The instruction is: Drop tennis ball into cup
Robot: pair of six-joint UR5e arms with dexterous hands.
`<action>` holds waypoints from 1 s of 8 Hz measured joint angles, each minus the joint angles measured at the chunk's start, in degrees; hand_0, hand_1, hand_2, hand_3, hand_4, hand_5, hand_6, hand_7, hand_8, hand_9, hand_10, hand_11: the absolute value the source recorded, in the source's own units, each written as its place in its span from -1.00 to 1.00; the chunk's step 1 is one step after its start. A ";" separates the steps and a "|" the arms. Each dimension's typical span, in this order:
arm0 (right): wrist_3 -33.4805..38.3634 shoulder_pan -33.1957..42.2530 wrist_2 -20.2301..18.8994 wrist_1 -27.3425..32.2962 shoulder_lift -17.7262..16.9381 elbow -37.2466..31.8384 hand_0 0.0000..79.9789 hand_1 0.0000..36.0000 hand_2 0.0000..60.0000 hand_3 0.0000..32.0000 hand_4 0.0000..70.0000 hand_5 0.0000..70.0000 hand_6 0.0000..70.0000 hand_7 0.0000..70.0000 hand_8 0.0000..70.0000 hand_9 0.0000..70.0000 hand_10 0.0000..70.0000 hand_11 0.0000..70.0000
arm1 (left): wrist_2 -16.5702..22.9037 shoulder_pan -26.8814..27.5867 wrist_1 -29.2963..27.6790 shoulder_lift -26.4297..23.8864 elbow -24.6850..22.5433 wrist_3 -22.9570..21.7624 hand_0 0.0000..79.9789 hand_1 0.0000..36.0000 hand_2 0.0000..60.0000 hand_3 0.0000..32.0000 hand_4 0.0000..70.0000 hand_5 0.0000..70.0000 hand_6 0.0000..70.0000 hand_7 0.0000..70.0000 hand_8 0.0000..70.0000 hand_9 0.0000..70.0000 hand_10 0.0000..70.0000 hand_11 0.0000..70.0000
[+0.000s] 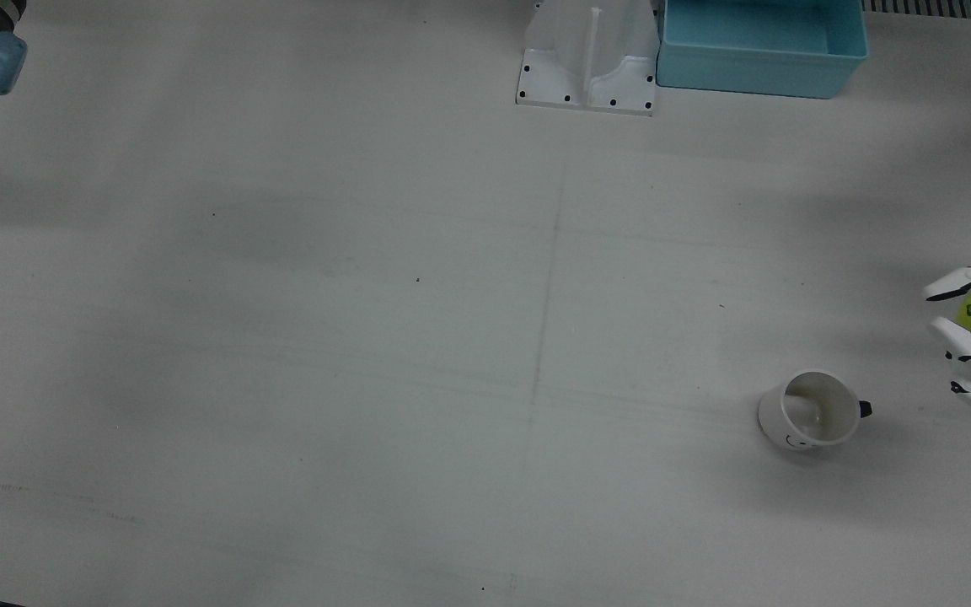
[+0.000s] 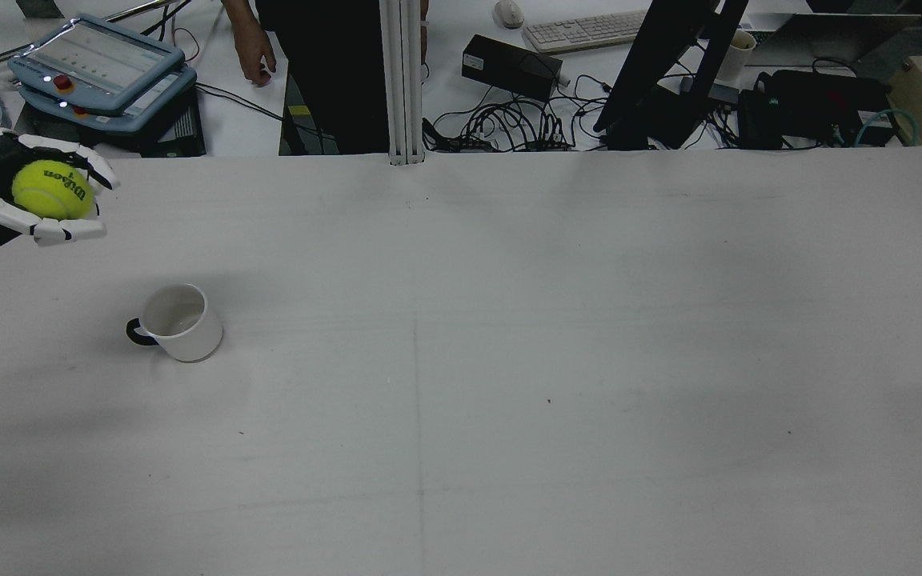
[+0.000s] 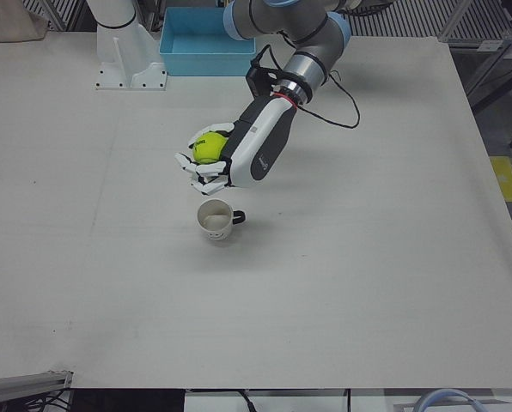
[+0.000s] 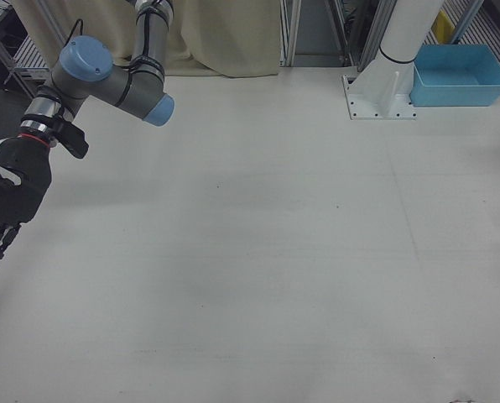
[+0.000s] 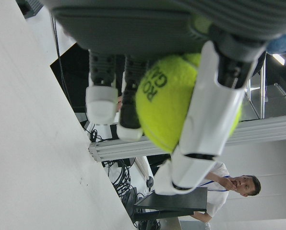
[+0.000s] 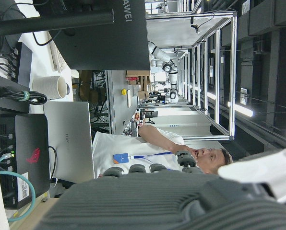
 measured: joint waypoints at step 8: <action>0.00 0.00 0.00 0.00 0.00 -0.06 -1.00 -1.00 -1.00 -1.00 -1.00 -1.00 -1.00 -1.00 -1.00 -1.00 -1.00 -1.00 | -5.59 5.78 -6.73 -4.01 12.01 0.83 1.00 1.00 1.00 -1.00 0.72 -0.30 -0.03 1.00 0.87 1.00 1.00 1.00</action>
